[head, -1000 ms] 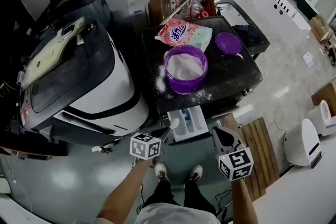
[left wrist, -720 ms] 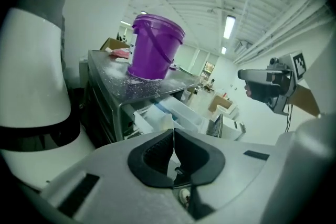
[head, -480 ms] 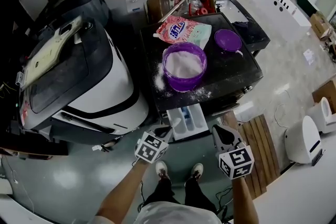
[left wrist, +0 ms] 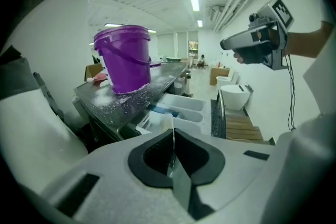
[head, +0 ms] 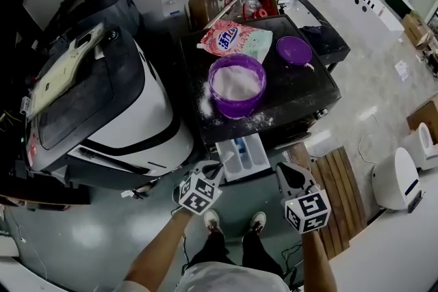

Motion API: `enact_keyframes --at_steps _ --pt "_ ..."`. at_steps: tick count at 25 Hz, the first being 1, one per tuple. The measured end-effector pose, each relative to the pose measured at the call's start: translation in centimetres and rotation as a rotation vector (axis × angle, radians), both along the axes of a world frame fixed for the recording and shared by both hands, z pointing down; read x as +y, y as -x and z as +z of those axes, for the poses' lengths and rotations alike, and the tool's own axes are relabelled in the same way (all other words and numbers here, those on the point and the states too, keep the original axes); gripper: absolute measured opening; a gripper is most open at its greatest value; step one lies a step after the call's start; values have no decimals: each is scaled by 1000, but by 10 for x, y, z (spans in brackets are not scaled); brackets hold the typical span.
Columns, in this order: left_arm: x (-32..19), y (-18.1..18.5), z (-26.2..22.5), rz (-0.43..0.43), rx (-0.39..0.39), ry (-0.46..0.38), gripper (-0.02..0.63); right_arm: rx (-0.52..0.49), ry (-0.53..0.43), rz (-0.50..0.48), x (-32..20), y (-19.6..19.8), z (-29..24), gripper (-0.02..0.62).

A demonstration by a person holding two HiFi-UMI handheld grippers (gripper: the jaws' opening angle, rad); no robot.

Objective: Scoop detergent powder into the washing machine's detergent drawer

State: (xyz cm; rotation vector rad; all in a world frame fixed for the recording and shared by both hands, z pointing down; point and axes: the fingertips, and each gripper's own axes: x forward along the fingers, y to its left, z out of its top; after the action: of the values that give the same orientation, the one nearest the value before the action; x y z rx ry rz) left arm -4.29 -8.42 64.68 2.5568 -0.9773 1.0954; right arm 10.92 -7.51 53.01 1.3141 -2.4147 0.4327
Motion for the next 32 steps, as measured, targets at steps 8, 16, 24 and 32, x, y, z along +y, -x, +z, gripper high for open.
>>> enact_keyframes --at_steps 8,16,24,32 --pt "4 -6 -10 126 -161 -159 14 -25 1 17 4 -5 -3 -3" --pt "5 -6 -17 197 -289 -290 14 -48 4 40 8 -12 -2 -3" --pt "13 -10 -27 317 -477 -528 14 -41 4 53 14 -17 -1 -3" --pt "18 -12 -31 317 -481 -545 14 -38 3 56 23 -17 -1 -3"
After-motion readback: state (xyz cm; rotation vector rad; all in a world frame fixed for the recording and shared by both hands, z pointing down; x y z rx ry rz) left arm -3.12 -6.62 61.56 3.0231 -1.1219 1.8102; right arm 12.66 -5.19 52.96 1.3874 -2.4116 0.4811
